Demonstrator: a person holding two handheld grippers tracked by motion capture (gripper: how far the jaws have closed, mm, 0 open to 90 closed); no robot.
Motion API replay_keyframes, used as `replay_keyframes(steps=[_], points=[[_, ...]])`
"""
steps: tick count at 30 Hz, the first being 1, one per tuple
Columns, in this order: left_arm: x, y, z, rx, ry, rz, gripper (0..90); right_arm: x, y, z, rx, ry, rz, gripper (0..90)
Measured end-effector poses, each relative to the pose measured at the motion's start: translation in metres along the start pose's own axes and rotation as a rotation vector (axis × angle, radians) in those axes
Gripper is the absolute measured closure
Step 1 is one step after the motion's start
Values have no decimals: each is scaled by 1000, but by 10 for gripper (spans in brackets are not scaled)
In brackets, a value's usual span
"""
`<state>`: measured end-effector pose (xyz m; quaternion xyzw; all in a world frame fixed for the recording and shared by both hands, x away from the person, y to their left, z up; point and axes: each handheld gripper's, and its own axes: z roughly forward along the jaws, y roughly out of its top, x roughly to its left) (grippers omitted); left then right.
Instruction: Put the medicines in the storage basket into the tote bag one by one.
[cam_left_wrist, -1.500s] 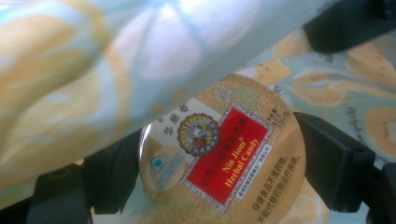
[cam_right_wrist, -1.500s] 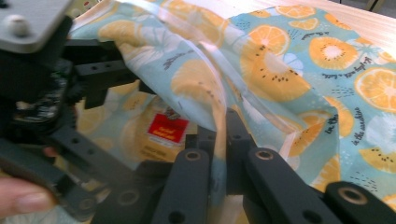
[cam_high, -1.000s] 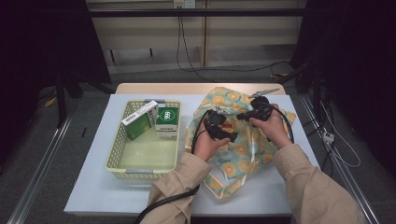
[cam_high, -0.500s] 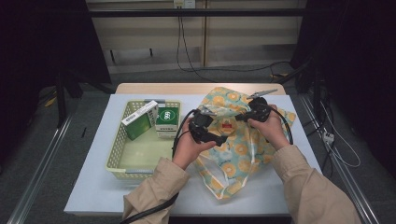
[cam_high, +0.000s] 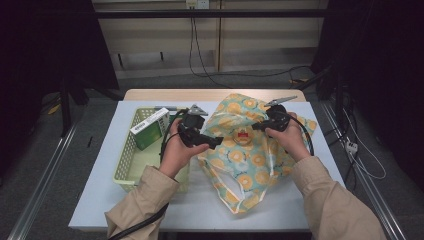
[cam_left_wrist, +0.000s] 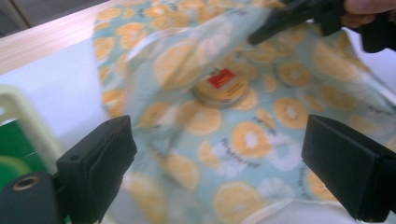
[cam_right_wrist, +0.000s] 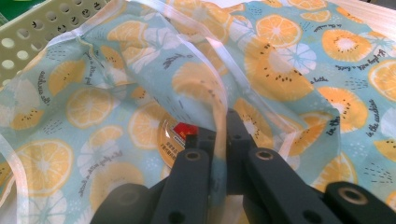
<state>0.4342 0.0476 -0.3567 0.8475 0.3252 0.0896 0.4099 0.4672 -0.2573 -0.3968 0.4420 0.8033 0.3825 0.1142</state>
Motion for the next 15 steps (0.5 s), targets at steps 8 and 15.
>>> replay_keyframes(steps=[8,15], points=[[26,-9,-22,-7,48,-23,102,0,0,-3,-1,0,4,888],[53,-22,-40,-18,114,-78,103,0,0,-6,-3,-3,1,888]])
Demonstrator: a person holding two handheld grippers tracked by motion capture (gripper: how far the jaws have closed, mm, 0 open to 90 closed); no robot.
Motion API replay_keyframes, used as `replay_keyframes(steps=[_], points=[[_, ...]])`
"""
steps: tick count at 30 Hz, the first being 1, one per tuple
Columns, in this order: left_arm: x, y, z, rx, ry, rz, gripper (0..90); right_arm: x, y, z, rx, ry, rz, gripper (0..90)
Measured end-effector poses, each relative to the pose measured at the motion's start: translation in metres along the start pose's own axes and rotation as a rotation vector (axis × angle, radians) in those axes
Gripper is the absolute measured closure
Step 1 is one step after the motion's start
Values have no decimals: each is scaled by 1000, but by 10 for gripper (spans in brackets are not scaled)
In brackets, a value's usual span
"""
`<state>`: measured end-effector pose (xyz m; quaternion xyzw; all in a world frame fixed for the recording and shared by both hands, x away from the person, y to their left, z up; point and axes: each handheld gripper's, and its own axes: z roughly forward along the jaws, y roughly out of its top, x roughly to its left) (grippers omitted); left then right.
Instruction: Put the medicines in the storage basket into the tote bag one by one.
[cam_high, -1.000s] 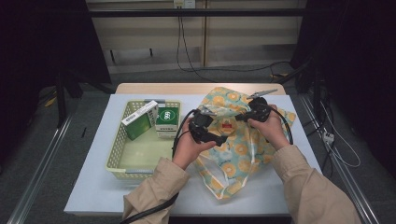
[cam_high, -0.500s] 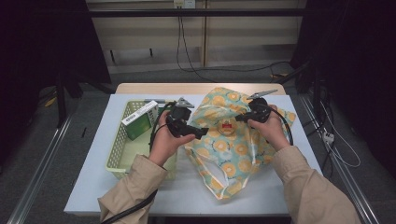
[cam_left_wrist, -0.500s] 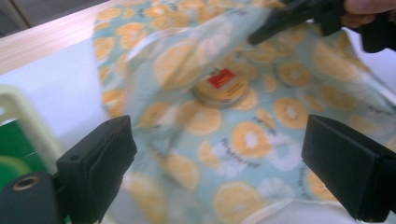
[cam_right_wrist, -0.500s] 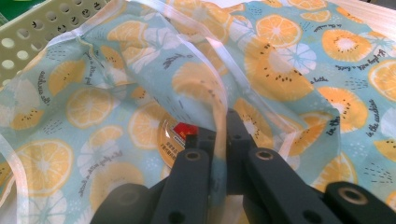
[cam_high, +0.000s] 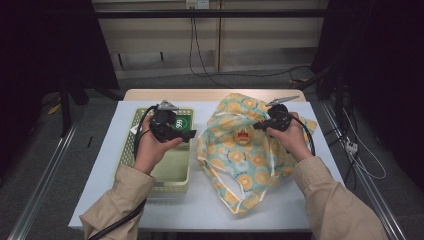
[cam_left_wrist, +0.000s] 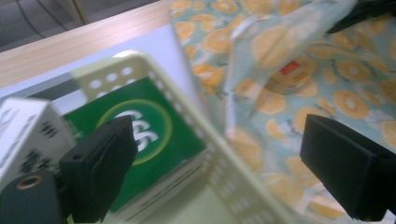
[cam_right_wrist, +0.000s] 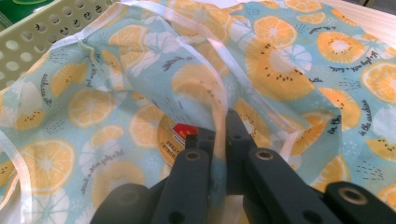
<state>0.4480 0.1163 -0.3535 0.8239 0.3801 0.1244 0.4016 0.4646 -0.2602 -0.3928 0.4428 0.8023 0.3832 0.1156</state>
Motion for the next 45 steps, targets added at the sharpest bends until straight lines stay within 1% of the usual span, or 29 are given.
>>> replay_keyframes(steps=[1,2,4,5,7,9,11,13,16,17,18,19,20,22,23,24,25,28,30,32,33,34,35,37,43,45], points=[[4,-2,-1,1,4,-8,105,0,0,0,-1,-2,0,888],[7,-4,-1,3,13,-6,111,0,0,0,-2,-2,1,888],[12,-8,-1,7,21,-21,116,0,0,0,0,0,2,888],[13,-10,0,11,27,-25,117,1,0,0,-1,0,0,888],[16,-13,1,20,38,-17,129,1,0,1,-1,1,-3,888],[19,-15,3,32,57,-16,131,1,0,1,6,0,-4,888],[22,-17,6,30,78,-31,127,1,0,2,4,0,-5,888],[26,-19,9,34,103,-26,110,1,0,2,3,-1,-5,888],[28,-19,15,37,117,-32,101,0,0,2,3,0,0,888],[28,-19,18,37,114,-42,87,0,0,2,2,1,-2,888],[28,-19,19,40,116,-33,85,0,0,2,3,1,-2,888],[27,-19,22,44,120,-32,85,0,0,2,2,2,-3,887],[27,-18,23,52,128,-18,85,0,0,2,3,2,0,888],[25,-18,27,54,137,-13,73,0,-1,2,4,2,0,887],[24,-17,28,58,144,-3,73,0,-1,2,4,2,0,888],[23,-17,30,58,138,0,72,0,-1,3,2,5,-3,888],[23,-16,31,54,134,-8,71,0,-1,3,3,3,-2,888],[23,-14,35,61,142,-3,71,-1,-1,2,3,6,2,887],[22,-12,37,62,136,-3,66,-1,-1,2,4,6,-1,888],[20,-11,40,67,148,2,65,-1,-1,1,3,5,-1,887],[20,-11,42,71,146,0,66,-1,-1,1,0,8,-1,887],[20,-11,44,68,148,-6,48,-1,-1,1,-1,7,2,887],[20,-11,45,77,154,6,49,-2,-1,1,-1,8,2,887],[20,-11,45,73,161,1,46,-2,-1,1,-3,7,2,888],[20,-12,45,72,166,8,51,-2,-3,2,-4,9,3,888],[21,-13,43,74,175,11,58,-2,-3,2,-2,10,3,887]])
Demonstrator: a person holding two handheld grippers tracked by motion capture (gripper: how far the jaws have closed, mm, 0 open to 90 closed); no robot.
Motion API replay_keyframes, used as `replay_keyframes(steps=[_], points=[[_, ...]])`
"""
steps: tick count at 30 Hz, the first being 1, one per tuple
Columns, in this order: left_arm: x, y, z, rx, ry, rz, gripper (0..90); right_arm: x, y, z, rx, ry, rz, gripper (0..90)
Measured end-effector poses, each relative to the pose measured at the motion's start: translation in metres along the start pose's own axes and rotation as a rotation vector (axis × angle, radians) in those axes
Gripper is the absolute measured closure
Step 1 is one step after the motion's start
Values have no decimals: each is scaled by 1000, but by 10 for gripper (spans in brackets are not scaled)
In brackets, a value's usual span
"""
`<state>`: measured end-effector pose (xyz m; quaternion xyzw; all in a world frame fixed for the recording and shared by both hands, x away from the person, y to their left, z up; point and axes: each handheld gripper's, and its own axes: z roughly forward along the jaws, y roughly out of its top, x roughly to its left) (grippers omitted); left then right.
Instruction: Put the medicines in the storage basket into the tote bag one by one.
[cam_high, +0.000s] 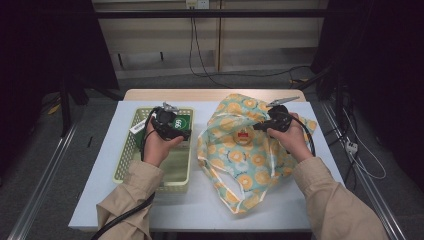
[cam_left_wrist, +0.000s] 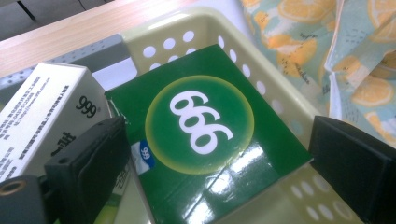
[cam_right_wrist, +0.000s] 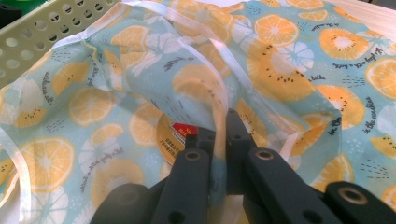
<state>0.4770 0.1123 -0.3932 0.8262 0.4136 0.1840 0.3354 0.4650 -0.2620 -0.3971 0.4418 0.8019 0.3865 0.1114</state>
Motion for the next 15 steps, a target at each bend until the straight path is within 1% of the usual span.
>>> replay_keyframes(steps=[1,2,4,7,8,9,10,11,13,14,15], points=[[1,-1,-1,-3,-6,-7,65,0,0,0,-1,-1,2,887],[2,-2,-3,3,-2,3,70,0,-1,0,0,0,3,887],[3,-4,-6,10,9,9,82,-1,-1,0,-3,-2,3,887],[6,-8,-8,14,17,1,88,-2,-2,0,2,-4,5,887],[7,-9,-8,15,22,-2,89,-2,-1,0,0,-4,3,887],[6,-10,-6,8,15,-23,85,-2,-1,0,-1,-5,2,887],[6,-11,-5,17,22,-12,78,-1,-1,0,-1,-5,2,887],[6,-11,-3,18,24,-11,66,-1,-1,0,-2,-4,1,887],[6,-11,1,23,31,-20,59,-1,-1,0,0,-3,2,887],[5,-10,3,21,35,-30,55,-1,-1,0,0,-5,3,887],[5,-10,5,28,37,-25,48,-2,-1,0,-1,-4,4,887]])
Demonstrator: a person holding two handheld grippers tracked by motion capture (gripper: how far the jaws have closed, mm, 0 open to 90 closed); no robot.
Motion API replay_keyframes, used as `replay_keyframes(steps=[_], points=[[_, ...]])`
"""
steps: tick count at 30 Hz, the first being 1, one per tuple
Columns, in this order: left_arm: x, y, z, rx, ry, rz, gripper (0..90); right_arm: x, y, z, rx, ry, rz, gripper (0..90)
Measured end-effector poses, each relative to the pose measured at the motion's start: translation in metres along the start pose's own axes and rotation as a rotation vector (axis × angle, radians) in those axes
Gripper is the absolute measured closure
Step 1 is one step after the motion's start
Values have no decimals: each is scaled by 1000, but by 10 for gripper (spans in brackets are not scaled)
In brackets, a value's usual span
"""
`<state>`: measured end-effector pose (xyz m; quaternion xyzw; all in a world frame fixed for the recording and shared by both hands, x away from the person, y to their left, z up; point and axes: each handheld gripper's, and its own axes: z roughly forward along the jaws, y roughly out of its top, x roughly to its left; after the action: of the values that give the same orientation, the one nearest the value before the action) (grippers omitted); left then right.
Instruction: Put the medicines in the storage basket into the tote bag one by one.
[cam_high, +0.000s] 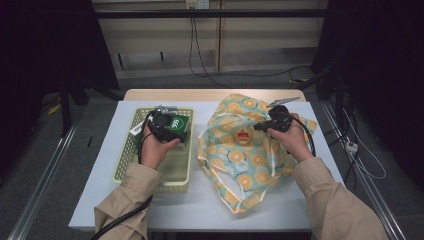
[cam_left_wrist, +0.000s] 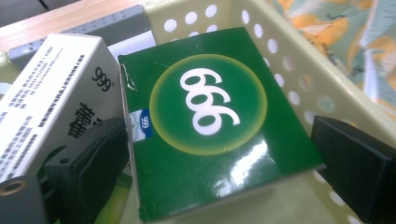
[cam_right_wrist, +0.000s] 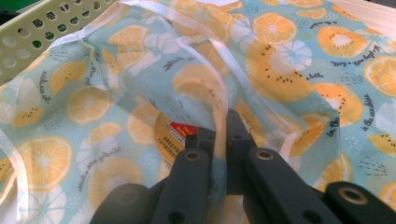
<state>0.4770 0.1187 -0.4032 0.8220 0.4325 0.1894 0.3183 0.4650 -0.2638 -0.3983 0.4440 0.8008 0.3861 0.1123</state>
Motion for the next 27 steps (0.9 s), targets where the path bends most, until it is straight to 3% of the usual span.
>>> replay_keyframes(steps=[2,5,7,8,13,19,24,27], points=[[-1,1,3,14,16,13,44,0,0,0,0,0,-1,887],[-1,0,4,18,13,-11,67,0,0,0,1,-2,-1,887],[-2,-2,0,16,10,-6,108,0,0,0,3,0,1,887],[0,-2,-3,32,13,18,130,0,0,0,4,0,1,887],[4,-14,-18,52,-40,14,154,1,0,-1,-2,-1,0,887],[6,-30,-34,39,-83,14,148,3,1,-1,-2,1,-3,887],[4,-24,-30,15,-80,0,105,4,1,2,3,4,-3,887],[2,-17,-24,15,-67,15,87,4,1,3,3,8,-6,887]])
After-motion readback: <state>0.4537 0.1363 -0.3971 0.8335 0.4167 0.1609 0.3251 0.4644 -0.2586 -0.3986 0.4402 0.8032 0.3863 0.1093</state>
